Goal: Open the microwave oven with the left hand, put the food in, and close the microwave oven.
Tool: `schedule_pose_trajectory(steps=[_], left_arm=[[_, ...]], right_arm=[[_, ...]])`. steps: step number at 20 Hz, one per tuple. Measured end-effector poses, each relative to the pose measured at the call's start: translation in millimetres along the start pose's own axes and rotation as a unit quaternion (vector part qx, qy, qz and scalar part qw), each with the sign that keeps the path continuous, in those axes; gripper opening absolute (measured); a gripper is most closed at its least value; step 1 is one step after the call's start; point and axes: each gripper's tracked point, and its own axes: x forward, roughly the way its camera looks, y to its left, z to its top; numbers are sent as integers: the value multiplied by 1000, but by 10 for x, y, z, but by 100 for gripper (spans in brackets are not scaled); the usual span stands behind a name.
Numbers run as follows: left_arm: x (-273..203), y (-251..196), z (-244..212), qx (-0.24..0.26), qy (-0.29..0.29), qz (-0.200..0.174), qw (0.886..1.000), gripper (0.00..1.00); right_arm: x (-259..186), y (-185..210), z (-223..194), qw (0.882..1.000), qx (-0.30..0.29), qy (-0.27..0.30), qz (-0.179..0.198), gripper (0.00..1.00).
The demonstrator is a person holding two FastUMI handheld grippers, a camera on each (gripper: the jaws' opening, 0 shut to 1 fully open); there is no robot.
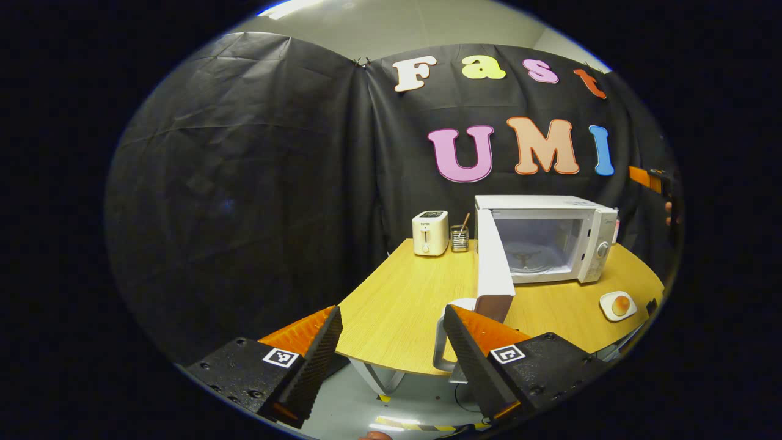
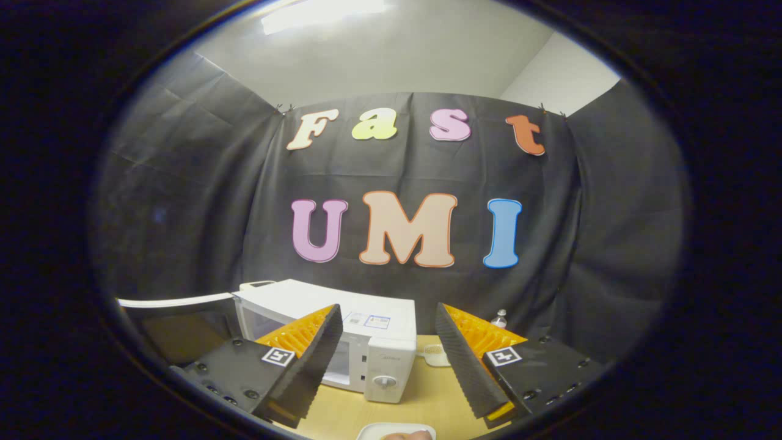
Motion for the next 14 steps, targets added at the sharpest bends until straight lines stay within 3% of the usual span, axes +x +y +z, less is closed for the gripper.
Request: schedule_pose_trajectory(steps=[8, 14], left_arm=[[-104, 26, 580, 9, -47, 1, 999, 98], [-17, -187, 895, 30, -82, -21, 996, 97]], right_arm=[[-234, -120, -1169, 992, 18, 121, -24, 97], [-531, -252, -2310, 971, 7, 232, -59, 98]])
